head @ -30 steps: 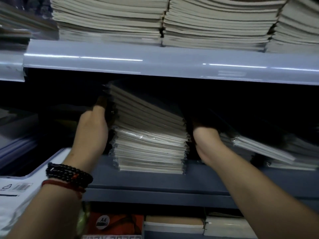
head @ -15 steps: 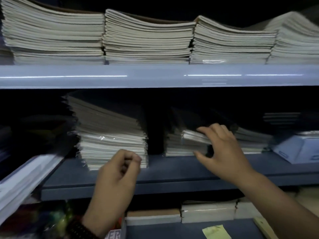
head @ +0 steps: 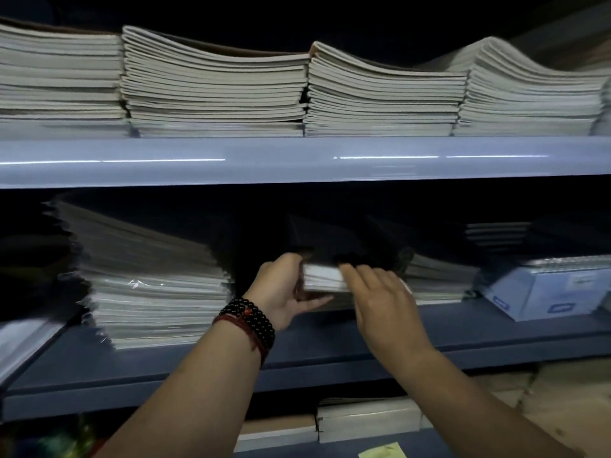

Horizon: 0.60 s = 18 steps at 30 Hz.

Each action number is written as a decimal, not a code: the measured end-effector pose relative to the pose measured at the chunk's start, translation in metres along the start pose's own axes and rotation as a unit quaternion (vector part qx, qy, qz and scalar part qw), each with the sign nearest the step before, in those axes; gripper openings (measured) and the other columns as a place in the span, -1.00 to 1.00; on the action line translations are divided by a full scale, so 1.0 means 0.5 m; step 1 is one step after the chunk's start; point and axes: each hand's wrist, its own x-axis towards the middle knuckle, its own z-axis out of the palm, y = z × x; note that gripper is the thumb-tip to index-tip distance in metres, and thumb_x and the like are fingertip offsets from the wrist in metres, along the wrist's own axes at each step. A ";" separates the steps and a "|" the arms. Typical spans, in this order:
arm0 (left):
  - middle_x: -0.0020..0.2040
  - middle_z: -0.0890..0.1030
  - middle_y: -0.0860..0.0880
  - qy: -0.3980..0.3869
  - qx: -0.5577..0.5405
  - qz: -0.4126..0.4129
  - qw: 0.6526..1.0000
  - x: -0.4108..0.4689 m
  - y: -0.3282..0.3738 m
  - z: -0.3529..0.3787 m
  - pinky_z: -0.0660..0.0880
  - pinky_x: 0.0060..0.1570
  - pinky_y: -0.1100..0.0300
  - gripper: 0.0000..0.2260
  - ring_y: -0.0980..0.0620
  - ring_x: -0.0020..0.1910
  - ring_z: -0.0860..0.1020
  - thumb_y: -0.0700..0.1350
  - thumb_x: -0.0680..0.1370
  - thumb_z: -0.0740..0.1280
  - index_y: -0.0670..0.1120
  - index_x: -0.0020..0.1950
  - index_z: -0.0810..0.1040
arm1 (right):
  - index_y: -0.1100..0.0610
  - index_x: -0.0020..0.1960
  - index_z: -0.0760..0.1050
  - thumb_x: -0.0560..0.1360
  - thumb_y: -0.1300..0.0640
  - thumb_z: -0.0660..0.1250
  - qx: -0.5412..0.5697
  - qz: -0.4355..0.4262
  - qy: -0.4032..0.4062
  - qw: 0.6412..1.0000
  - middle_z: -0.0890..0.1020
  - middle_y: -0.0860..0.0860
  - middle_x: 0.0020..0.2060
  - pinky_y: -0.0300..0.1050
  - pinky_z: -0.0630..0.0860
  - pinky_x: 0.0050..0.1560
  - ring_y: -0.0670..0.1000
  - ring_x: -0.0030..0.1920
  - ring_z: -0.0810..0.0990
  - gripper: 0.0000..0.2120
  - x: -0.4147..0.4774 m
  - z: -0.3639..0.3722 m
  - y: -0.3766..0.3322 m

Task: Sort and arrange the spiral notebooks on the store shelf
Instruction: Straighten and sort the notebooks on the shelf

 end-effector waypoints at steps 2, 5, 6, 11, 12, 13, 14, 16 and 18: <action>-0.03 0.68 -0.32 0.004 -0.002 0.005 1.000 0.005 0.000 0.008 0.67 -0.17 -0.09 -0.84 -0.26 -0.06 0.69 -0.27 0.59 0.33 -0.34 0.10 0.58 | 0.17 0.39 0.46 0.34 0.41 0.47 -0.003 -0.009 -0.001 1.000 0.61 0.12 0.12 0.17 0.57 0.17 0.19 0.03 0.61 -0.36 -0.014 -0.001 0.002; 0.00 0.64 -0.41 0.000 0.021 0.025 0.999 0.004 -0.008 0.011 0.67 -0.15 -0.14 -0.79 -0.32 -0.07 0.69 -0.31 0.56 0.35 -0.45 0.11 0.54 | 0.16 0.44 0.43 0.33 0.42 0.49 0.015 -0.027 -0.003 1.000 0.59 0.11 0.21 0.19 0.51 0.28 0.18 0.13 0.60 -0.30 -0.024 -0.009 0.013; 0.05 0.63 -0.44 0.001 0.022 0.035 0.999 0.003 -0.010 0.012 0.66 -0.14 -0.15 -0.74 -0.34 -0.05 0.69 -0.31 0.56 0.36 -0.48 0.15 0.51 | 0.15 0.46 0.41 0.36 0.40 0.47 0.024 -0.038 -0.008 0.999 0.57 0.09 0.23 0.18 0.49 0.31 0.16 0.16 0.59 -0.31 -0.026 -0.014 0.018; 0.06 0.63 -0.36 0.016 0.006 0.077 0.997 -0.022 -0.015 -0.001 0.67 -0.07 -0.18 -0.62 -0.31 0.04 0.67 -0.27 0.57 0.40 -0.50 0.26 0.44 | -0.06 0.51 0.33 0.54 0.02 0.16 0.176 0.006 -0.063 0.982 0.45 -0.11 0.37 0.03 0.19 0.51 -0.07 0.39 0.38 -0.48 -0.042 -0.065 0.042; 0.04 0.65 -0.33 0.018 -0.002 0.083 0.996 -0.029 -0.017 -0.009 0.68 -0.08 -0.13 -0.69 -0.27 0.00 0.69 -0.27 0.57 0.40 -0.46 0.20 0.47 | -0.10 0.49 0.36 0.53 -0.01 0.13 0.238 0.031 -0.065 0.969 0.42 -0.14 0.40 -0.04 0.16 0.51 -0.11 0.43 0.33 -0.48 -0.050 -0.072 0.050; 0.00 0.67 -0.29 0.018 -0.012 0.091 0.996 -0.040 -0.017 -0.019 0.68 -0.10 -0.08 -0.79 -0.21 -0.05 0.70 -0.27 0.58 0.38 -0.39 0.11 0.50 | -0.13 0.46 0.40 0.52 -0.02 0.11 0.317 0.067 -0.055 0.944 0.41 -0.17 0.41 -0.13 0.17 0.49 -0.15 0.45 0.30 -0.50 -0.056 -0.081 0.051; -0.03 0.69 -0.26 0.014 -0.025 0.097 0.995 -0.051 -0.018 -0.030 0.68 -0.11 -0.04 -0.83 -0.17 -0.09 0.70 -0.27 0.59 0.37 -0.36 0.10 0.50 | -0.15 0.41 0.43 0.53 -0.03 0.10 0.390 0.122 -0.029 0.912 0.42 -0.20 0.39 -0.23 0.22 0.44 -0.19 0.44 0.32 -0.54 -0.061 -0.088 0.052; 0.03 0.70 -0.27 -0.006 -0.051 0.113 0.992 -0.073 -0.017 -0.053 0.68 -0.09 -0.01 -0.72 -0.14 -0.06 0.70 -0.27 0.60 0.34 -0.40 0.24 0.48 | -0.14 0.30 0.48 0.60 -0.07 0.20 0.487 0.281 0.023 0.827 0.51 -0.18 0.27 -0.28 0.43 0.19 -0.24 0.24 0.49 -0.71 -0.056 -0.103 0.043; 0.10 0.69 -0.26 -0.021 -0.063 0.126 0.990 -0.094 -0.016 -0.071 0.68 -0.08 0.02 -0.66 -0.14 -0.02 0.70 -0.27 0.60 0.32 -0.40 0.33 0.45 | 0.01 0.23 0.53 0.59 -0.07 0.31 0.604 0.422 -0.004 0.676 0.63 -0.01 0.07 -0.15 0.48 -0.22 -0.04 -0.13 0.64 -0.73 -0.034 -0.124 0.028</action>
